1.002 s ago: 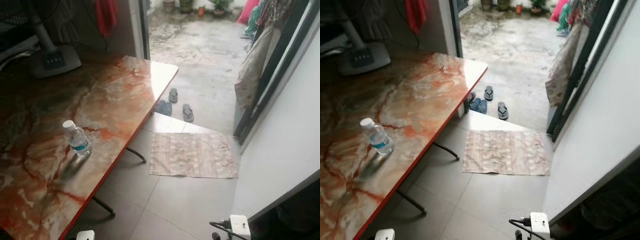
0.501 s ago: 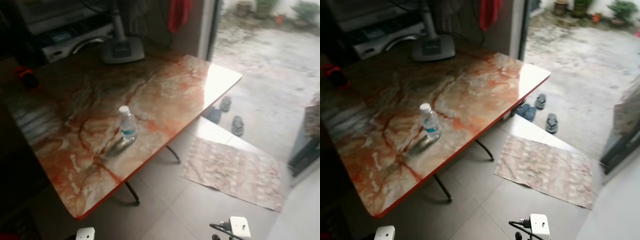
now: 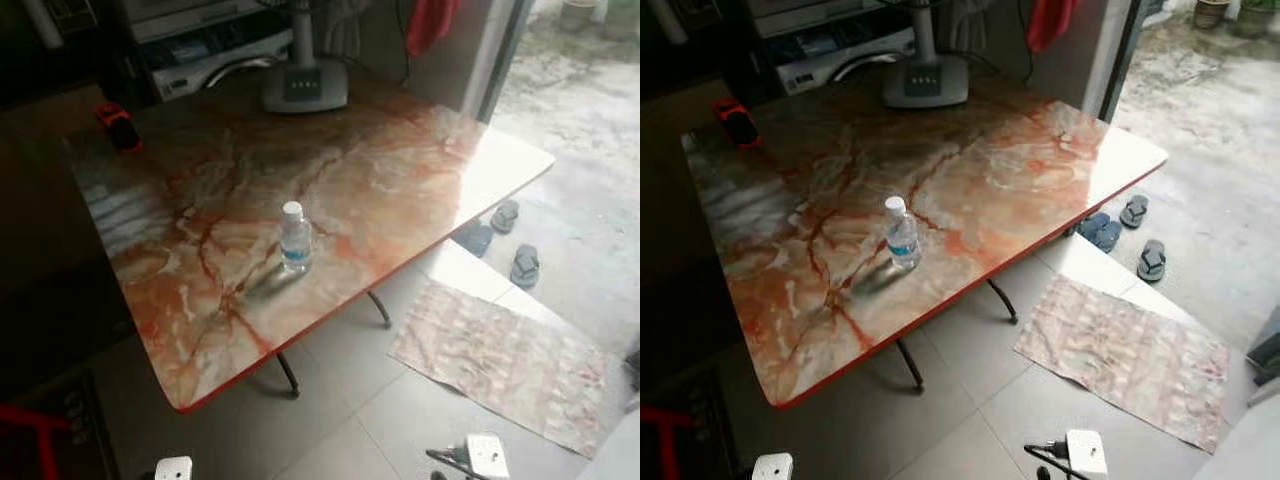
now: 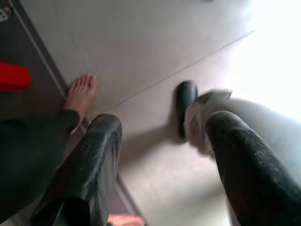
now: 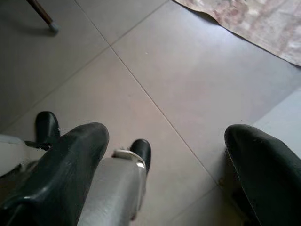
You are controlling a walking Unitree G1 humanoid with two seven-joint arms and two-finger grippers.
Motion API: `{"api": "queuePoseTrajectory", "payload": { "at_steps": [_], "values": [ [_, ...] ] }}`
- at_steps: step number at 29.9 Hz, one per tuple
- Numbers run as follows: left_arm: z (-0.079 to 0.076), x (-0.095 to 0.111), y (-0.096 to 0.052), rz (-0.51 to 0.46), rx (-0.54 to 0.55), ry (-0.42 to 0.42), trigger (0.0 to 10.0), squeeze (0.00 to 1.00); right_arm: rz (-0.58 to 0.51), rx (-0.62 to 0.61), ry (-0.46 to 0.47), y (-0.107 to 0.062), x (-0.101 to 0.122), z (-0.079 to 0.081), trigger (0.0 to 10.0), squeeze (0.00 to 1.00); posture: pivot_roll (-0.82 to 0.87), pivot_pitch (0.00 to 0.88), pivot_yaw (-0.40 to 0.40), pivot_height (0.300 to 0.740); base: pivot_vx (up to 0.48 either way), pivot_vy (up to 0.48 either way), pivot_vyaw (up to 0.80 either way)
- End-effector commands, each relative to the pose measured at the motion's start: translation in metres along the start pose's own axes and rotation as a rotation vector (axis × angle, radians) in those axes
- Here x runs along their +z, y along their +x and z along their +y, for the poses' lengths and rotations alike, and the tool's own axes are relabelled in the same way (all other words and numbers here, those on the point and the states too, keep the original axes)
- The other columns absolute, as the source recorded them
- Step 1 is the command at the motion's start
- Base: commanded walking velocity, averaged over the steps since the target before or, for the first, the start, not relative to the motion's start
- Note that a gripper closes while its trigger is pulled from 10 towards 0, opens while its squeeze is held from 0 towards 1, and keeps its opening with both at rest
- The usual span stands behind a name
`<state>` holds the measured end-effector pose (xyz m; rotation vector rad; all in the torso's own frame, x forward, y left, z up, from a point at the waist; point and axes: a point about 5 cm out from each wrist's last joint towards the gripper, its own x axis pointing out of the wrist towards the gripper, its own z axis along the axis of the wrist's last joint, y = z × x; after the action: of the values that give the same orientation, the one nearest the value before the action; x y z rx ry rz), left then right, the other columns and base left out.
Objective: Restocking fridge
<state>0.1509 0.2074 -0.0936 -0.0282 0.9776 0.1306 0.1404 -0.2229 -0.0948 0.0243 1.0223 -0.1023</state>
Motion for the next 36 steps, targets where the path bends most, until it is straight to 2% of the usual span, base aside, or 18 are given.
{"api": "queuePoseTrajectory", "payload": {
  "at_steps": [1,18,24,28,32,36],
  "values": [
    [0.0060,-0.0170,-0.0041,0.057,0.020,0.005,10.0,0.00,-0.022,0.021,-0.014,0.0024,0.0081,0.0081,10.0,0.00,-0.07,0.061,0.049,0.740,0.000,0.000,0.80],
    [0.0064,-0.0163,-0.0040,0.052,0.025,0.007,10.0,0.00,-0.026,0.028,0.013,0.0025,0.0079,0.0090,10.0,0.00,-0.07,0.062,0.048,0.740,0.000,0.000,0.80],
    [0.0067,-0.0145,-0.0041,0.028,0.035,0.003,10.0,0.00,-0.039,0.032,0.058,0.0023,0.0080,0.0095,10.0,0.00,-0.07,0.062,0.048,0.740,0.000,0.000,0.00],
    [0.0066,-0.0129,-0.0041,0.010,0.035,-0.010,10.0,0.00,-0.044,0.038,0.056,0.0023,0.0088,0.0099,10.0,0.00,-0.06,0.062,0.048,0.740,0.000,0.000,0.00],
    [0.0069,-0.0128,-0.0040,0.013,0.037,-0.008,10.0,0.00,-0.049,0.030,0.013,0.0025,0.0106,0.0093,10.0,0.00,-0.06,0.061,0.049,0.740,0.000,0.000,0.00],
    [0.0072,-0.0128,-0.0039,0.018,0.035,0.000,10.0,0.00,-0.051,0.027,0.008,0.0026,0.0110,0.0095,10.0,0.00,-0.07,0.058,0.054,0.740,0.000,0.000,0.80]
  ]
}}
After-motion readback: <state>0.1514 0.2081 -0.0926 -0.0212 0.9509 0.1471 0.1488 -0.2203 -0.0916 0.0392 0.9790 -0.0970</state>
